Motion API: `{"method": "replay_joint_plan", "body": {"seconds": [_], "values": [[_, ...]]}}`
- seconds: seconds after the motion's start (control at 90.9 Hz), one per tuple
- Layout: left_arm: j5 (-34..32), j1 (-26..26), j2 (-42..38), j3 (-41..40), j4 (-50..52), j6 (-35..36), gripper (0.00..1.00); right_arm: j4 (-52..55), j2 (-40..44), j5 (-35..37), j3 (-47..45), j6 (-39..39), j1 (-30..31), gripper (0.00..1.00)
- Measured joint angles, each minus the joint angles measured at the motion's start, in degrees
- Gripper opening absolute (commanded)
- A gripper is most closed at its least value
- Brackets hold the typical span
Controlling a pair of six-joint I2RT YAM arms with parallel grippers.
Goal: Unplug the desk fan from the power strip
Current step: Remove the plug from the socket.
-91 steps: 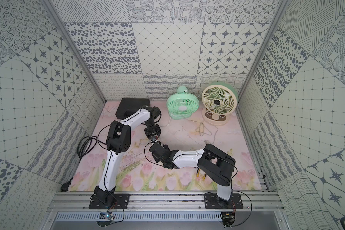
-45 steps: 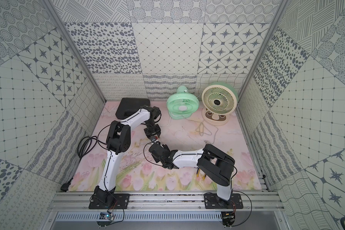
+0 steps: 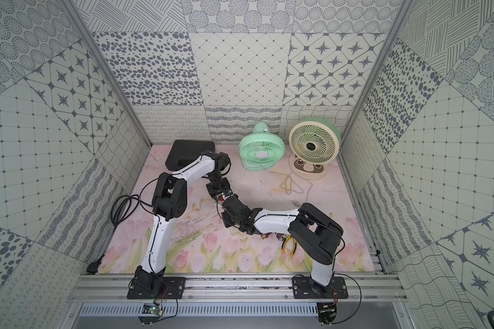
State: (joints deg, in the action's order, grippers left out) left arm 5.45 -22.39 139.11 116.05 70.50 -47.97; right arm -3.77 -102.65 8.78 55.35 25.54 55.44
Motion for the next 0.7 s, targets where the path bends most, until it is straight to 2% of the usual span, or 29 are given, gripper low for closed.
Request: {"method": "replay_joint_plan", "body": {"seconds": [0.352,0.704], "values": [[0.0,0.0,0.0,0.0,0.0,0.0,0.00,-0.8,0.3,-2.8,-0.6,1.5,-1.1,0.00],[0.0,0.0,0.0,0.0,0.0,0.0,0.00,-0.7,0.3,-1.3,-0.5,0.7,-0.5,0.00]]}}
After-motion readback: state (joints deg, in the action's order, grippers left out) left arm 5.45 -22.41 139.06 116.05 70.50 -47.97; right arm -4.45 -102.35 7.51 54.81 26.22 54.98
